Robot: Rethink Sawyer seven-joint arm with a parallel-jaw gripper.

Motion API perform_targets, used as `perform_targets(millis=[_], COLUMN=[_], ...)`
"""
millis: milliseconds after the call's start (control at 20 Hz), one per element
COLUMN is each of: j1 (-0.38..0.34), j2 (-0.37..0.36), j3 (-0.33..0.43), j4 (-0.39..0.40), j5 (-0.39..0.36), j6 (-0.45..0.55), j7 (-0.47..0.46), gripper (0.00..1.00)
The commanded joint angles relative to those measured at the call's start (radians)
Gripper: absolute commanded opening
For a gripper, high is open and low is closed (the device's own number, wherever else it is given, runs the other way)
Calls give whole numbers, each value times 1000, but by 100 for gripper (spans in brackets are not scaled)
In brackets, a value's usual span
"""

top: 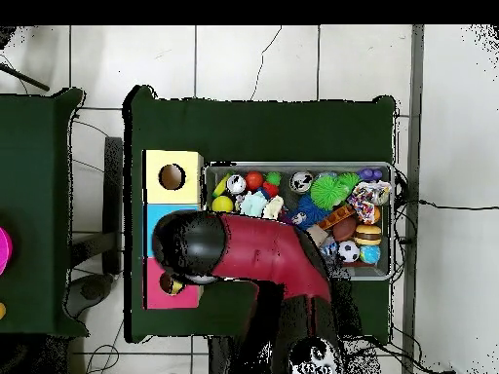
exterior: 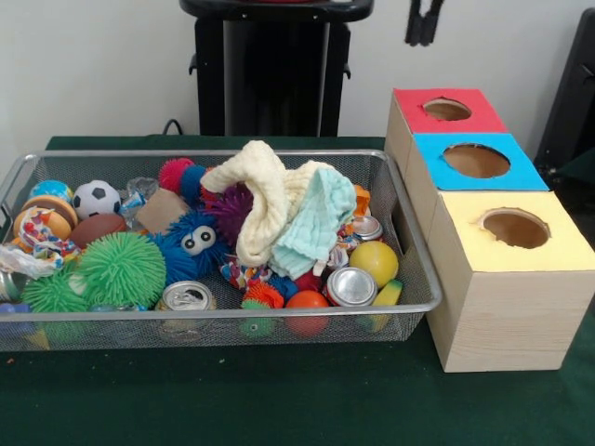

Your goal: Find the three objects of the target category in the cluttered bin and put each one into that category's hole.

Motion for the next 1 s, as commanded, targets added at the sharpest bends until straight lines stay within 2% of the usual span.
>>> perform_targets(millis=[50,200,350,800,900,950,1000], j1=[-153,-191,-217,-272,-265,-269,-288], j2=[8,23,36,45,50,51,45], j3=[164,184,188,261,254,258,277], j4=[58,92,98,88,67,70,93], j5=[-99,-130,-162,-222,-245,-246,-230], j6=[-70,-145,-174,-164,-53,-52,-143], j7=[-395,-317,-236,-195,-195,-193,-177], gripper=[0,0,0,0,0,0,0])
